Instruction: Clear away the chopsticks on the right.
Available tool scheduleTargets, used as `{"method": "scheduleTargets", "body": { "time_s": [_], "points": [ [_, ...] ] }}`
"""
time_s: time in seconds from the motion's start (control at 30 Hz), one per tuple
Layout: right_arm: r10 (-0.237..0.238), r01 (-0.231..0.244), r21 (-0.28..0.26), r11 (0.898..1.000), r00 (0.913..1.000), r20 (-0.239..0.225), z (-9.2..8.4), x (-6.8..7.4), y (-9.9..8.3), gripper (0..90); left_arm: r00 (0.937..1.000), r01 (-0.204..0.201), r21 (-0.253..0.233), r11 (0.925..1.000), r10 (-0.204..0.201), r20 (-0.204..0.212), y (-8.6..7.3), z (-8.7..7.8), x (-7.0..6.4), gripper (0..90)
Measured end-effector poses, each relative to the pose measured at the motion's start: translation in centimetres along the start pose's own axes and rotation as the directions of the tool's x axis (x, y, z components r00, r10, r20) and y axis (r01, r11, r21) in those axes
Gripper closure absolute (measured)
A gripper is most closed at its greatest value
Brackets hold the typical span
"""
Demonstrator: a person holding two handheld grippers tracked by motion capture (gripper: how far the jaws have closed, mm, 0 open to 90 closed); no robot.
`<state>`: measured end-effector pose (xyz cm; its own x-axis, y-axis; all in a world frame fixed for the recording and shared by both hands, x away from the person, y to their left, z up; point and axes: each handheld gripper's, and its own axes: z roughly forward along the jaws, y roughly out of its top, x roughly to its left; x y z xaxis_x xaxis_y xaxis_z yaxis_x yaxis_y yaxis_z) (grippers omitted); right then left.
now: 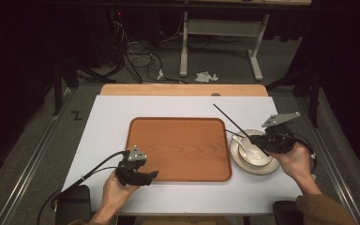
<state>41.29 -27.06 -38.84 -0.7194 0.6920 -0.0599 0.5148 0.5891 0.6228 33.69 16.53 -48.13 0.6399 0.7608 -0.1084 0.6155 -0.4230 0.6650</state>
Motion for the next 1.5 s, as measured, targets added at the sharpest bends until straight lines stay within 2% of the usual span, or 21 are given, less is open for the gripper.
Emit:
{"method": "scheduleTargets", "body": {
  "time_s": [0.13, 0.3, 0.63, 0.97, 1.03, 1.1, 1.2, 1.3, 1.5],
  "points": [
    [-0.017, 0.018, 0.006, 1.000, 0.9995, -0.028, 0.8, 1.5, 0.1, 86.2, 1.0000, 0.001, -0.008, 1.0000, -0.001, 0.002, 0.1, 0.0, 0.0, 33.7],
    [-0.028, 0.028, 0.012, 1.000, 0.9981, -0.055, 1.9, 2.7, 0.1, 86.2, 1.0000, -0.007, -0.005, 1.0000, 0.007, 0.007, 0.2, 0.1, 0.0, 33.7],
    [0.003, -0.002, 0.016, 1.000, 0.9965, -0.083, 3.6, 4.3, 0.1, 86.1, 0.9999, -0.007, -0.008, 0.9999, 0.007, 0.015, 0.3, 0.3, 0.0, 33.6],
    [0.024, -0.019, 0.050, 0.999, 0.9948, -0.099, 6.1, 5.8, 0.2, 86.0, 0.9998, -0.011, -0.005, 0.9999, 0.011, 0.016, 0.4, 0.3, 0.0, 33.7],
    [0.029, -0.023, 0.064, 0.998, 0.9951, -0.094, 6.7, 6.1, 0.3, 86.0, 0.9997, -0.011, -0.006, 0.9999, 0.012, 0.020, 0.4, 0.3, 0.0, 33.7],
    [0.002, 0.003, 0.088, 0.996, 0.9985, -0.055, 7.4, 6.3, 0.3, 86.0, 0.9997, -0.012, -0.005, 0.9999, 0.012, 0.021, 0.4, 0.3, 0.0, 33.7],
    [0.006, 0.001, 0.103, 0.995, 0.9980, -0.062, 8.3, 6.7, 0.3, 86.0, 0.9997, -0.012, -0.006, 0.9999, 0.012, 0.021, 0.4, 0.3, -0.1, 33.6],
    [0.000, 0.005, 0.123, 0.992, 0.9990, -0.044, 9.1, 7.0, 0.3, 85.9, 0.9997, -0.010, -0.006, 0.9999, 0.010, 0.024, 0.4, 0.3, -0.1, 33.6],
    [0.011, -0.003, 0.143, 0.990, 0.9982, -0.059, 10.2, 7.2, 0.4, 85.8, 0.9996, -0.011, -0.005, 0.9999, 0.011, 0.025, 0.4, 0.3, -0.1, 33.6]
  ]
}}
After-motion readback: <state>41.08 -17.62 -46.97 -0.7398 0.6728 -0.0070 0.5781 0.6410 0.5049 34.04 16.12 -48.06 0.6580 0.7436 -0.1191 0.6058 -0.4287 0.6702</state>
